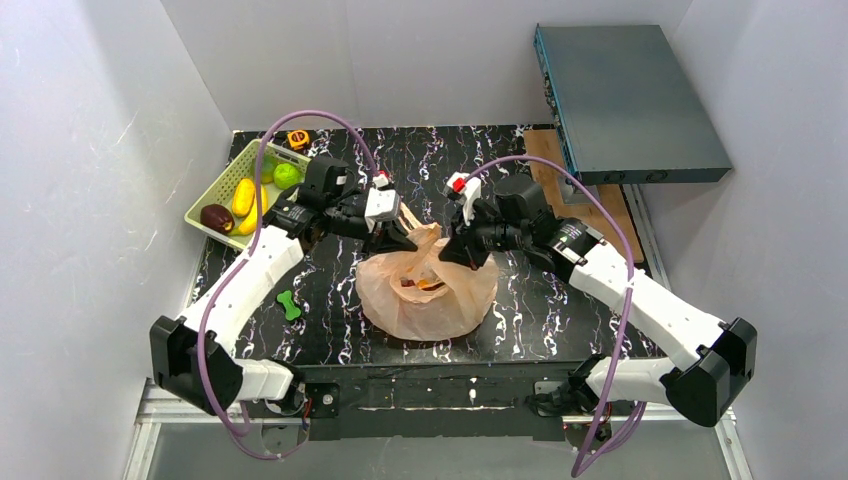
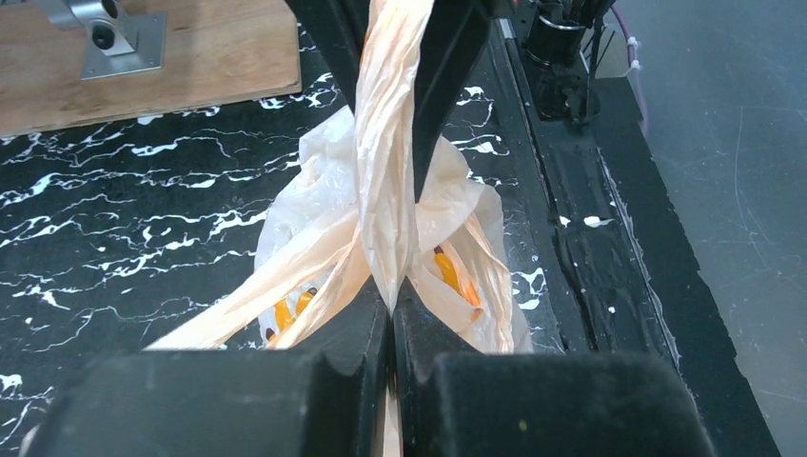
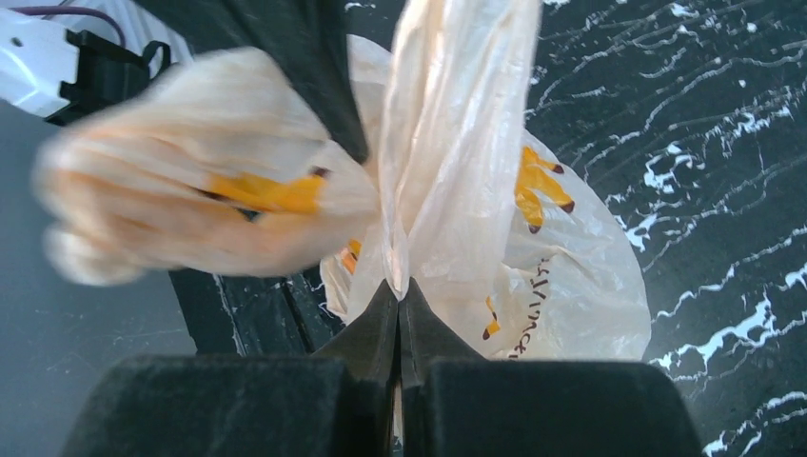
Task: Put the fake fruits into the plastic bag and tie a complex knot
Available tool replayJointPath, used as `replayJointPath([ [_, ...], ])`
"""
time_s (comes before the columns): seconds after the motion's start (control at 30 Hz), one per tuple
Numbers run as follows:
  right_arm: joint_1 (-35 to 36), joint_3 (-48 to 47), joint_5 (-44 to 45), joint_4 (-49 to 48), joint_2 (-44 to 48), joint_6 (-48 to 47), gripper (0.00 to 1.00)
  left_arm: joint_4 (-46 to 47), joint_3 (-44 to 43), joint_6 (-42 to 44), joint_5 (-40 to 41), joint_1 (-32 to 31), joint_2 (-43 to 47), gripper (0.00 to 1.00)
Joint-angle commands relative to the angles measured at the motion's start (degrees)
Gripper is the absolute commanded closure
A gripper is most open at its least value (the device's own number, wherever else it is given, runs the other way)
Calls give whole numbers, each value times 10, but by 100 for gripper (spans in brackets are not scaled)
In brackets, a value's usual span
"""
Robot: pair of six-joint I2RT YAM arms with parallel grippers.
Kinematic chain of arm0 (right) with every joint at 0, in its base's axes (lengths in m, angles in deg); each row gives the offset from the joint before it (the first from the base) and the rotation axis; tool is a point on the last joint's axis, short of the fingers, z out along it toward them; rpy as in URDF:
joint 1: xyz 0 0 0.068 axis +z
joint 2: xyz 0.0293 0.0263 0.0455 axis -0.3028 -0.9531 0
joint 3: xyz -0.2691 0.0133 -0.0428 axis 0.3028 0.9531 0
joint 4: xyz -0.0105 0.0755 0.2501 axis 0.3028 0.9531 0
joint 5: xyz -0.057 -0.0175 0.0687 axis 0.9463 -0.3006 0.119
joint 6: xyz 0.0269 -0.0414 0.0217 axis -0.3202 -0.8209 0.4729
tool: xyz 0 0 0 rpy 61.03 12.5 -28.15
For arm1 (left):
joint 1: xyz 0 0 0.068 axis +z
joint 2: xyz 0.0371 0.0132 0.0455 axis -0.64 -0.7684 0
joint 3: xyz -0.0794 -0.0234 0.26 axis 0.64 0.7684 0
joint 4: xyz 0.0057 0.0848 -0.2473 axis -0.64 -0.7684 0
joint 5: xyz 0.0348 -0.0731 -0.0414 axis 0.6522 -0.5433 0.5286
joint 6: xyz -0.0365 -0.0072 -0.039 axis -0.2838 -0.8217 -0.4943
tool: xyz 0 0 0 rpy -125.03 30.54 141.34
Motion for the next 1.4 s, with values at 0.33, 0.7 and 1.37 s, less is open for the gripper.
replayJointPath([
  [0.33, 2, 18, -147, -85, 36, -88, 70, -10, -1, 12, -10, -16, -17, 100],
  [0.7, 2, -3, -132, -88, 9, -73, 49, -19, 2, 31, 12, -51, -19, 100],
  [1.37, 2, 40, -114, -112, 43, -129, 99, -259, -259, -69, 56, 128, -75, 36],
])
